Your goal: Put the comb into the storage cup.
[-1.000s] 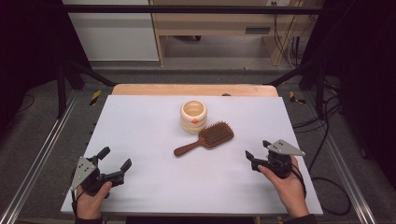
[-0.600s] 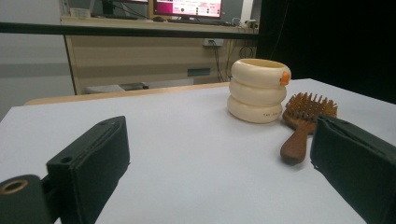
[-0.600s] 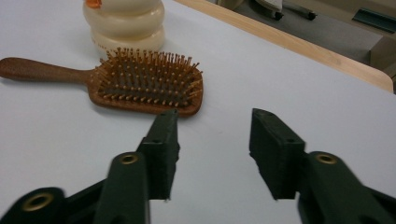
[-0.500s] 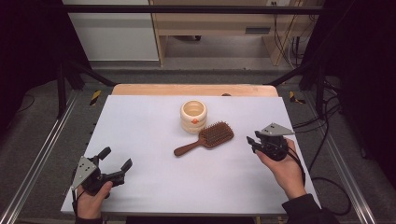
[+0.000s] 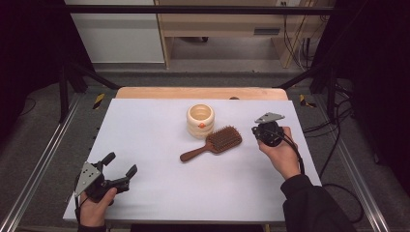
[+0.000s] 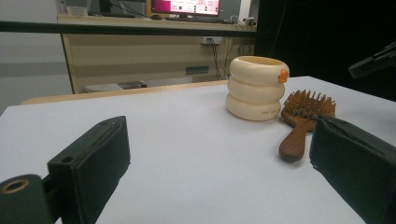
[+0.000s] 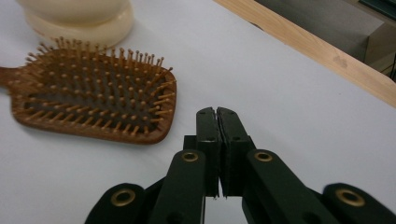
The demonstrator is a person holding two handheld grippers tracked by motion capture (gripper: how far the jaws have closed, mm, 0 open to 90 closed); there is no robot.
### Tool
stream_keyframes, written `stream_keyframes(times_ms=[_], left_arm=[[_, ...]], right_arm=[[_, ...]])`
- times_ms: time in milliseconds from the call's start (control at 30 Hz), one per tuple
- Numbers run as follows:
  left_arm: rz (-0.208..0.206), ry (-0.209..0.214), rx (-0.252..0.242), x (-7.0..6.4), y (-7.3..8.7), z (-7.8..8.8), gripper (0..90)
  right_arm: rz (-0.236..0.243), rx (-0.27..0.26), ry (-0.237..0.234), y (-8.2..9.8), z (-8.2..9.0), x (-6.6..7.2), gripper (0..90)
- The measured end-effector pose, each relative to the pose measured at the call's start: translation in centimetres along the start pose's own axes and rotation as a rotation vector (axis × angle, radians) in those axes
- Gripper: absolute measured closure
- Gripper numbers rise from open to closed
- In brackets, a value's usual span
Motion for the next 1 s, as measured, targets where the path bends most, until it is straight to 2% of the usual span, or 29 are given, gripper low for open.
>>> stream_keyframes(times_ms=[133, 267, 367, 467, 533, 667, 833, 1000], left_arm=[[0.001, 0.004, 0.001, 0.0, 0.0, -0.1, 5.1], [-0.006, 0.008, 0.011, -0.1, 0.0, -0.3, 5.1], [-0.012, 0.009, 0.014, -0.2, 0.0, -0.3, 5.2], [-0.014, 0.009, 0.015, -0.3, 0.0, -0.3, 5.2], [-0.011, 0.011, 0.014, -0.2, 0.1, -0.3, 5.2], [-0.011, 0.016, 0.015, -0.3, 0.1, -0.4, 5.2], [-0.015, 0.019, 0.021, -0.4, 0.1, -0.5, 5.2], [-0.010, 0.015, 0.014, -0.3, 0.0, -0.4, 5.2]], right_arm=[[-0.048, 0.014, -0.030, -0.2, -1.4, 0.0, 90.0], [-0.022, 0.038, -0.013, -0.2, -3.3, 0.1, 90.0], [-0.033, 0.054, -0.028, 0.2, -4.9, 0.3, 90.0], [-0.082, 0.057, -0.055, 0.3, -6.0, 0.5, 90.0], [-0.103, 0.060, -0.072, 0.2, -6.5, 0.7, 90.0], [-0.103, 0.057, -0.068, -0.2, -7.3, 0.8, 90.0], [-0.136, 0.068, -0.100, -0.3, -8.4, 1.1, 90.0], [-0.118, 0.072, -0.108, -0.7, -8.9, 1.7, 90.0]])
Point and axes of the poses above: each handheld gripper's, and its own axes: z roughly backward along the jaws, y roughly out of its underside, x roughly to its left, the point moved 3 cm from there along -z, roughly forward along the jaws, and after that the axes turned 11 degrees about y, right-handed, at the moved point
